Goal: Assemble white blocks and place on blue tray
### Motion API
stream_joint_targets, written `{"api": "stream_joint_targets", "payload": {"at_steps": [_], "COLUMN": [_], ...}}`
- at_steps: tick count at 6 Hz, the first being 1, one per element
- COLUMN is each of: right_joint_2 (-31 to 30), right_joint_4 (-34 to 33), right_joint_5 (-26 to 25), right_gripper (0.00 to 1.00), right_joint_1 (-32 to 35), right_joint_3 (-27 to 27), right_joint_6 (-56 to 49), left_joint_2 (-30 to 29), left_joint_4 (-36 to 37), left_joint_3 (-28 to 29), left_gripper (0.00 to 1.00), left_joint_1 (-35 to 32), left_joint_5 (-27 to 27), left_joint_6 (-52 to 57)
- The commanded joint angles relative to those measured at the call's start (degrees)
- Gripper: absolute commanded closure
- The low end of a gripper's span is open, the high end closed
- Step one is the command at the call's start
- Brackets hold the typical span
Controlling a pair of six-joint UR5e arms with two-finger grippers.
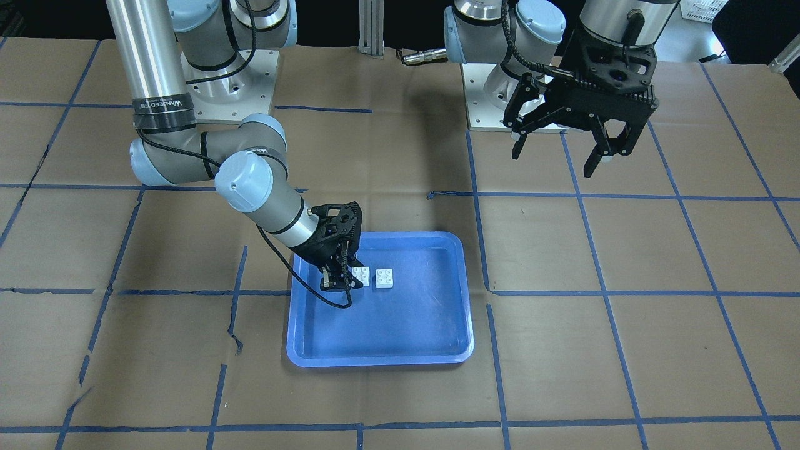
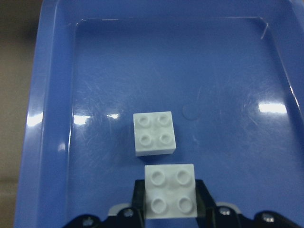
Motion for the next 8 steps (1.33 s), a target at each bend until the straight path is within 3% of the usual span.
{"api": "stream_joint_targets", "payload": {"at_steps": [1,8], "right_joint_2": [0.7,1.1], "right_joint_4": [-0.1,-0.2], "right_joint_5": [-1.7,-2.9], "right_gripper": [0.74,0.74], "right_joint_1": [0.3,1.6], "right_joint_3": [-0.1,-0.3], "right_joint_6": [1.9,4.2], "left_joint_2": [1.1,1.3], "left_joint_4": [-2.4,-1.8], "left_joint_3": [0.4,-1.5], "left_gripper": [0.01,0.01], "left_joint_1": [-0.2,0.4], "left_joint_5": [3.2,2.7], "left_joint_6": [-6.5,-7.9]}}
